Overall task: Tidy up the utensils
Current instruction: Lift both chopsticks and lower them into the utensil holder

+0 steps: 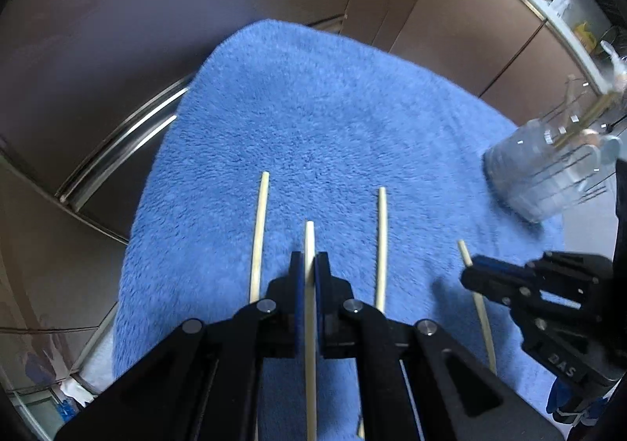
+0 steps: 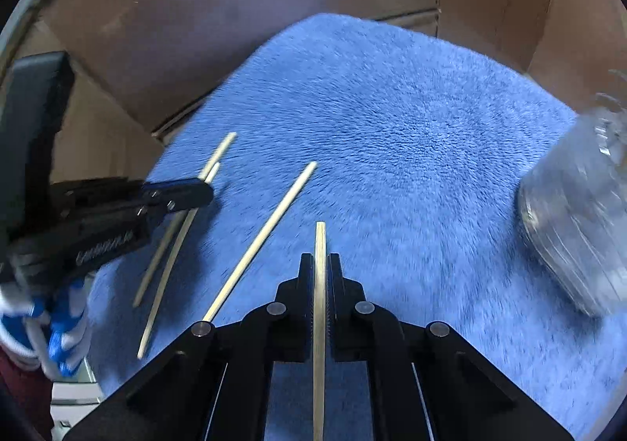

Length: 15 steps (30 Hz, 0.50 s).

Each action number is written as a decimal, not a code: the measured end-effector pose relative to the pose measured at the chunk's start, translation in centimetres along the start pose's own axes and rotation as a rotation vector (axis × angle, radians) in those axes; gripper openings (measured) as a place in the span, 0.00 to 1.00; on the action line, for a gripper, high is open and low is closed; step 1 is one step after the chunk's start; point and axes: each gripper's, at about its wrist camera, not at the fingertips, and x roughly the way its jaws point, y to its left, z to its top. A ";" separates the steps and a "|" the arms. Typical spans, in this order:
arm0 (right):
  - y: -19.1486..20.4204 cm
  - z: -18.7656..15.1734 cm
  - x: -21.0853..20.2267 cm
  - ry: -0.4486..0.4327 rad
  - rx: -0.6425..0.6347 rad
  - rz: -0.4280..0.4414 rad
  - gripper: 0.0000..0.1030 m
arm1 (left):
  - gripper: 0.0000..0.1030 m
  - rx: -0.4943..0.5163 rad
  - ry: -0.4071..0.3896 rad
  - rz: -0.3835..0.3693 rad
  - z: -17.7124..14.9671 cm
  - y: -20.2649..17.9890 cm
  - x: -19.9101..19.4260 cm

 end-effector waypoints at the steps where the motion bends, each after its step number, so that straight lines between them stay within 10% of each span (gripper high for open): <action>1: 0.2 -0.7 -1.2 -0.024 -0.011 0.014 0.06 | 0.04 -0.003 -0.014 -0.005 -0.3 -0.1 -0.8; 15: -1.0 -11.9 -16.3 -0.396 -0.013 0.050 0.06 | 0.04 0.029 -0.277 -0.095 -6.7 -4.7 -12.7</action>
